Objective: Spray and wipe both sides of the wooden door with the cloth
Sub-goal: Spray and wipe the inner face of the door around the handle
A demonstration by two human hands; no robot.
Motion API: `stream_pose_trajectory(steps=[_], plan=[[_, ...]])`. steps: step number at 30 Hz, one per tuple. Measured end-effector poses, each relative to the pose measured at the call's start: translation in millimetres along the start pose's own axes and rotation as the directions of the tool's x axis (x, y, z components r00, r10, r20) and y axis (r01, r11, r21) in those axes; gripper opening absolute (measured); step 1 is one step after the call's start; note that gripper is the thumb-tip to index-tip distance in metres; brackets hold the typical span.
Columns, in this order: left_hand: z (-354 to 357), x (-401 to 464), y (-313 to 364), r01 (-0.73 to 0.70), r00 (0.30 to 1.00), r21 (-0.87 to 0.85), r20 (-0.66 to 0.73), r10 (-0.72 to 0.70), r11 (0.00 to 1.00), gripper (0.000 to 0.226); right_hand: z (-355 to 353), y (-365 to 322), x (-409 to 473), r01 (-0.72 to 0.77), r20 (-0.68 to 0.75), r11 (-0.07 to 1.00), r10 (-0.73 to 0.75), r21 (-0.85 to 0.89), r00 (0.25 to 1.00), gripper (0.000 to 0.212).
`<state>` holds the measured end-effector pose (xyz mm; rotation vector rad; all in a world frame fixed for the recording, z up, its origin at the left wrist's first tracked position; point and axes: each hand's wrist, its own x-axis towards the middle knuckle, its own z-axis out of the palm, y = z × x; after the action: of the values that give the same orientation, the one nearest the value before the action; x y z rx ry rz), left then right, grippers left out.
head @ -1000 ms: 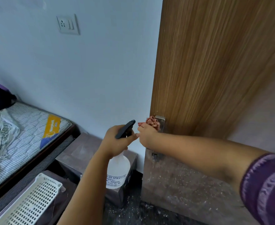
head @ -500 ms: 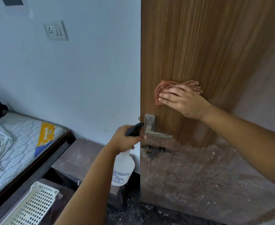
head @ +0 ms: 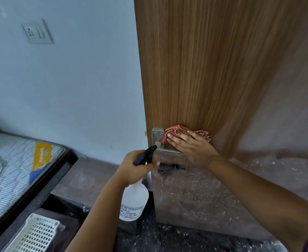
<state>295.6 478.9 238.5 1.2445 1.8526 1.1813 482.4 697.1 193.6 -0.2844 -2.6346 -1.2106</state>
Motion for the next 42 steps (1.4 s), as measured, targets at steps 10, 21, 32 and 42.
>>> stream_pose_trajectory(steps=[10,21,32,42], plan=[[-3.9,-13.3,1.4,-0.018,1.000,0.029,-0.009,0.018,0.999,0.035,20.7,-50.7,-12.9,-0.069,0.240,0.995,0.049,0.074,0.970,0.057],[-1.0,-14.1,-2.8,0.027,0.999,-0.010,-0.031,-0.027,1.000,0.027,31.0,-6.3,-60.1,0.147,0.182,0.987,-0.156,0.060,0.971,0.074],[-2.7,-20.6,-12.8,0.040,0.998,-0.038,-0.055,-0.043,0.998,0.026,23.9,-74.5,-20.9,0.077,0.203,0.966,-0.129,0.247,0.971,0.081],[-15.7,-20.1,-24.4,0.034,0.998,0.086,-0.054,-0.029,0.996,0.021,14.3,-122.5,80.3,0.222,0.325,0.964,-0.258,0.144,0.910,0.061]])
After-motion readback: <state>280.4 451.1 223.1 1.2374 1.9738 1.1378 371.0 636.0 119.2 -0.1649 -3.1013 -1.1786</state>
